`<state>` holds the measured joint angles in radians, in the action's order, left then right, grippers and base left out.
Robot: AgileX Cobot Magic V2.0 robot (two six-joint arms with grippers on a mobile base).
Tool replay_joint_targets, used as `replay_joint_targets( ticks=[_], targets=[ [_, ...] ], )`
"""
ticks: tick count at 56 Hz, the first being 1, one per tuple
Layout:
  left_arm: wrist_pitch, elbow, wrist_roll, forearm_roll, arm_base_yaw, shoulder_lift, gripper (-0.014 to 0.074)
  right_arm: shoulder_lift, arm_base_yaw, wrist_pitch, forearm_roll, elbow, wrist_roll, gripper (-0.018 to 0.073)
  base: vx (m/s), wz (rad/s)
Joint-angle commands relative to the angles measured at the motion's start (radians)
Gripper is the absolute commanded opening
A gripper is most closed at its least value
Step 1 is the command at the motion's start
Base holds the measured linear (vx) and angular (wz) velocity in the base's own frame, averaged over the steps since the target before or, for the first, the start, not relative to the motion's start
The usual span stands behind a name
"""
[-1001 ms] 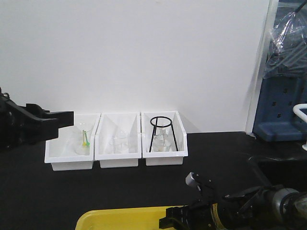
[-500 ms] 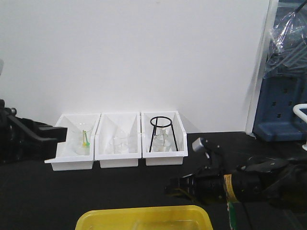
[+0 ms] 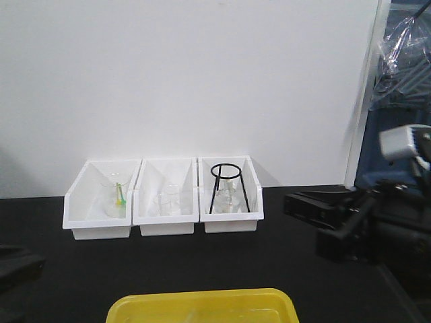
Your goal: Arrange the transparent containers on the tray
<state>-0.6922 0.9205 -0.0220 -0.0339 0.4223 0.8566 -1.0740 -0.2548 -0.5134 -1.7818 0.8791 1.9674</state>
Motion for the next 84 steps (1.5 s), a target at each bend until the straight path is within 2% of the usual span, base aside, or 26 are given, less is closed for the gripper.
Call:
replay_joint_targets(
  ticks=[1,9,16,58,60,64,69,73,79,84],
  targets=[
    [0.157,-0.094,-0.002,-0.026,0.006,-0.13,-0.0008,0.142,0.006,0.107,-0.011,-0.062,-0.019,-0.0013,0.0,0.0],
    [0.246,-0.277,-0.001,-0.039,0.006,-0.313,-0.0008,0.284,0.006,0.191,-0.011,-0.159,-0.032,-0.0013,0.0,0.0],
    [0.279,-0.345,-0.001,-0.027,0.006,-0.416,-0.0008,0.328,0.006,0.24,-0.011,-0.187,-0.032,-0.0013,0.0,0.0],
    [0.247,-0.35,-0.001,-0.021,0.006,-0.453,-0.0008,0.333,0.003,0.236,-0.01,-0.186,-0.024,-0.0013,0.0,0.0],
    [0.246,-0.351,-0.007,-0.005,0.006,-0.454,-0.0008,0.333,0.003,0.236,-0.01,-0.186,-0.024,-0.0013,0.0,0.0],
    [0.272,-0.371,0.01,0.082,0.005,-0.454,-0.0008,0.333,0.003,0.236,-0.01,-0.186,-0.025,-0.0013,0.0,0.0],
    [0.345,-0.428,0.137,0.204,-0.017,-0.472,-0.0008,0.333,0.003,0.236,-0.01,-0.186,-0.025,-0.0013,0.0,0.0],
    [0.381,-0.486,0.211,0.246,-0.059,-0.516,-0.0008,0.333,0.003,0.236,-0.01,-0.186,-0.025,-0.0013,0.0,0.0],
    [0.427,-0.583,0.196,0.191,-0.109,-0.594,-0.0008,0.333,0.003,0.236,-0.01,-0.186,-0.025,-0.0013,0.0,0.0],
    [0.467,-0.666,0.051,0.069,-0.129,-0.661,-0.0008,0.333,0.003,0.236,-0.01,-0.186,-0.025,-0.0013,0.0,0.0]
  ],
)
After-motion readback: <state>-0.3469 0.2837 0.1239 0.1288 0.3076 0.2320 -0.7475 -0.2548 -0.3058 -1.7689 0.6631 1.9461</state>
